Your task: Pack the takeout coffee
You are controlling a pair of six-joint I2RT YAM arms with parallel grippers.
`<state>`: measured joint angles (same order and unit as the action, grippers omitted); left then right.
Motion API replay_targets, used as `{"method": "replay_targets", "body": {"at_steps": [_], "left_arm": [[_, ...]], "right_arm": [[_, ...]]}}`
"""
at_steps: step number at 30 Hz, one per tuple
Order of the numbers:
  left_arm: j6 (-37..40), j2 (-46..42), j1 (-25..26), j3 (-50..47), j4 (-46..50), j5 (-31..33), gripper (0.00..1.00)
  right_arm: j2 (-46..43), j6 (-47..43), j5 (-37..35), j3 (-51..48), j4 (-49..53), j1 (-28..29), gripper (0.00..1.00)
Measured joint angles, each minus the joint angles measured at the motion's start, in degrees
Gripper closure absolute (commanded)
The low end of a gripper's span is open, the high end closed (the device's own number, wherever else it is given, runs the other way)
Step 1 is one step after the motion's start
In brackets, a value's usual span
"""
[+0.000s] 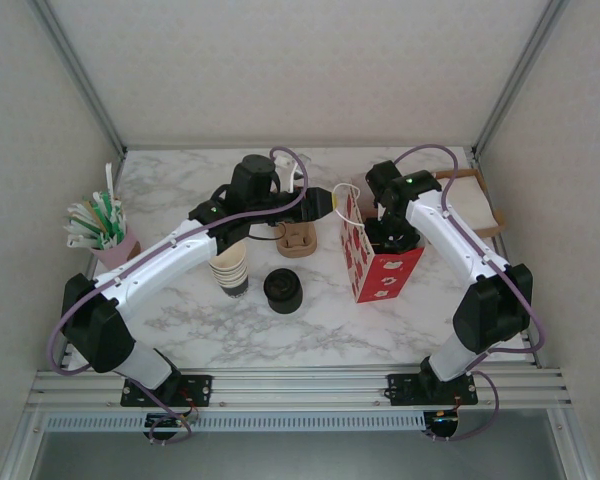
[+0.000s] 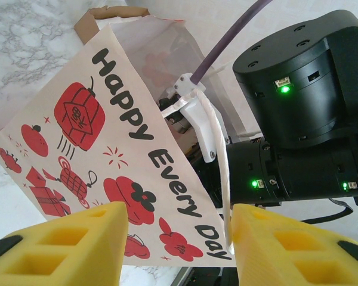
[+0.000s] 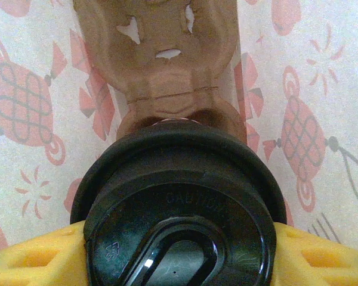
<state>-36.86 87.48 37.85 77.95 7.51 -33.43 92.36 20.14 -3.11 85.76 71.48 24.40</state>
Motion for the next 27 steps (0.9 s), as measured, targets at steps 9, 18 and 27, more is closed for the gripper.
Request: {"method": "replay_targets", "body": {"at_steps": [9, 18, 27], "left_arm": [[0.0, 0.02, 0.0, 0.0, 0.02, 0.0, 0.52], [0.0, 0.39, 0.0, 0.04, 0.0, 0.0, 0.52], [0.0, 0.66, 0.0, 0.04, 0.0, 0.0, 0.52]], "right_arm": [[0.0, -0.04, 0.17, -0.66, -0.44, -0.33, 0.39], [0.0, -0.02, 0.2, -0.76, -0.39, -0.63, 0.38], [2.56, -0.04, -0.07, 0.04, 0.98, -0.81, 0.38]]}}
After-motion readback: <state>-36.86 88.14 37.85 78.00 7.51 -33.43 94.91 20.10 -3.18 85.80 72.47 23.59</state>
